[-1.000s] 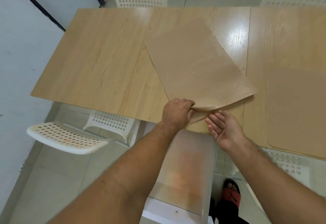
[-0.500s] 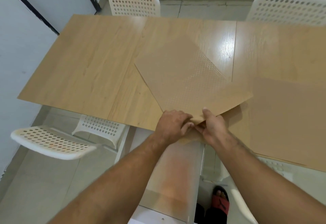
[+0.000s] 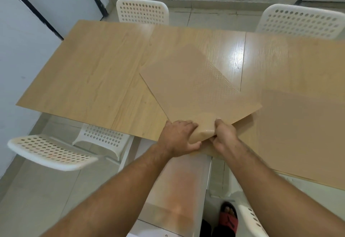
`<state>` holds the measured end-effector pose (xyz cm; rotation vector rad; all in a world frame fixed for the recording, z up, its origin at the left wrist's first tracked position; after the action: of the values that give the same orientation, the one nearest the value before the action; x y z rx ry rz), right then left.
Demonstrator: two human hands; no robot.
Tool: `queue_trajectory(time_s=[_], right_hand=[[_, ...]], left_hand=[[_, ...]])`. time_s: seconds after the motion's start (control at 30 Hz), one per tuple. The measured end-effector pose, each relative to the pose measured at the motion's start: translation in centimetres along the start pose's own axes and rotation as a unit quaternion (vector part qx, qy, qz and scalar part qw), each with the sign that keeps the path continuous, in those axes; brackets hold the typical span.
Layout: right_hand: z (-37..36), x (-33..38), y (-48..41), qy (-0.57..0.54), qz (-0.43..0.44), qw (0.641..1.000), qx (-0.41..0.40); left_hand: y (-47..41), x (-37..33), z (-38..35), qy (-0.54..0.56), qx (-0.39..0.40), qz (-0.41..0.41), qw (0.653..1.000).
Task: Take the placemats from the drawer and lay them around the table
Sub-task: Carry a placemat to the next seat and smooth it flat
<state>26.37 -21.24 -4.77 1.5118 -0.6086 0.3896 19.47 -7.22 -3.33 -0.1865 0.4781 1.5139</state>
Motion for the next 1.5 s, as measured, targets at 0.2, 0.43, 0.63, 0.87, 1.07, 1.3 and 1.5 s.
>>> queue_trajectory(time_s=[0.2,0.43,0.63,0.87,1.07,1.3,1.5], right_hand=[[1.2,-0.2,1.0,-0.066,-0.022,0.993,0.098],[2.9,-2.2,1.8,-0.069,0.009,0.982,0.175],[3.1,-3.5,1.8,0.058,0.098,0.989,0.095],[1.8,-1.7,2.8,0.202,0.187,0.947,-0.166],[1.6,-1.1,3.1,0.114,0.195,0.961,-0.158],[-0.5,-0.1,1.5,-0.004,0.066,0.998,0.011],[-0.2,-0.2,-1.3,0.107,0.049,0.992,-0.053]], left_hand=[[-0.6,-1.4,1.2,0.085,-0.024,0.028,0.996],[-1.6,0.3,1.5,0.383,0.064,0.272,0.880],[-1.8,0.4,2.2,0.451,-0.045,0.367,0.812],[0.2,-1.4,0.3,0.352,-0.146,0.241,0.893],[1.5,-2.2,-1.6,0.323,-0.224,0.213,0.894],[2.8,-2.5,-3.0,0.301,-0.165,0.074,0.936],[2.4,-1.2,-1.1,0.323,-0.111,0.062,0.938]])
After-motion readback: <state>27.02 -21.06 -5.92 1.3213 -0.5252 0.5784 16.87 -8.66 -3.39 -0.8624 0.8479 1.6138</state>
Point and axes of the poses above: each hand's wrist, its own y-axis away from the middle knuckle, its own z-axis out of the back of the hand, x = y × z, the point moved 2 cm from there along -y, towards the middle knuckle, and after that the axes turned 11 degrees about y, right-handed, at the moved point
